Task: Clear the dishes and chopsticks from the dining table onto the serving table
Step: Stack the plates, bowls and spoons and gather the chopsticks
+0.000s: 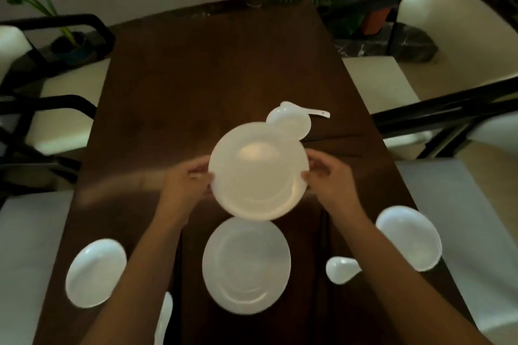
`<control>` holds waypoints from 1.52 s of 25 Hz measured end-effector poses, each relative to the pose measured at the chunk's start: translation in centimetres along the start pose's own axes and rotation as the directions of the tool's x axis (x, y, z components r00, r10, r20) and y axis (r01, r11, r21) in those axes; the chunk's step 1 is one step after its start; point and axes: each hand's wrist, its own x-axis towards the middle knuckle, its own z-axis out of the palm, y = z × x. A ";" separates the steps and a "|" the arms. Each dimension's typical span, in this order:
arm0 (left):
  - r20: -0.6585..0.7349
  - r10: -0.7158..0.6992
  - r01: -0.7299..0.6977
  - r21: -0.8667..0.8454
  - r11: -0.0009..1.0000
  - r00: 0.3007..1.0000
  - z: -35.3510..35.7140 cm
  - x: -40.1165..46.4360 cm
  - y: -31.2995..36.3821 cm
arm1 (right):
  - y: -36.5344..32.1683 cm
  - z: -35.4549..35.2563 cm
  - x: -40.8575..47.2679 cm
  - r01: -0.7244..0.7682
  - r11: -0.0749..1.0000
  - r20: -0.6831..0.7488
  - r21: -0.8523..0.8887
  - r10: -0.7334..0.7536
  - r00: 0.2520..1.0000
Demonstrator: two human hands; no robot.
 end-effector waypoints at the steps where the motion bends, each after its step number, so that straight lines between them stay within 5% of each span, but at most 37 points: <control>1: 0.004 -0.061 0.061 -0.034 0.998 0.998 -0.7 -1.7 -2.1 | 1.0 0.6 -1.9 -0.029 0.999 0.022 -0.019 0.029 0.999; 7: 0.047 -0.179 0.182 -0.062 0.981 0.983 -2.7 -7.9 -11.9 | 5.4 2.8 -9.0 -0.105 0.944 0.087 -0.313 0.139 0.986; 15: -0.030 -0.161 0.164 0.138 0.977 0.986 -1.7 -9.6 -15.2 | 7.5 4.4 -10.3 -0.026 0.839 0.139 -0.544 0.121 0.983; 35: -0.085 0.023 0.009 0.357 0.934 0.996 -0.7 -10.4 -15.5 | 8.9 4.6 -10.3 0.017 0.735 0.139 -0.678 0.106 0.985; 38: -0.068 0.056 -0.017 0.471 0.882 0.996 -1.3 -10.9 -14.7 | 8.1 4.9 -10.9 0.124 0.603 0.176 -0.788 0.027 0.984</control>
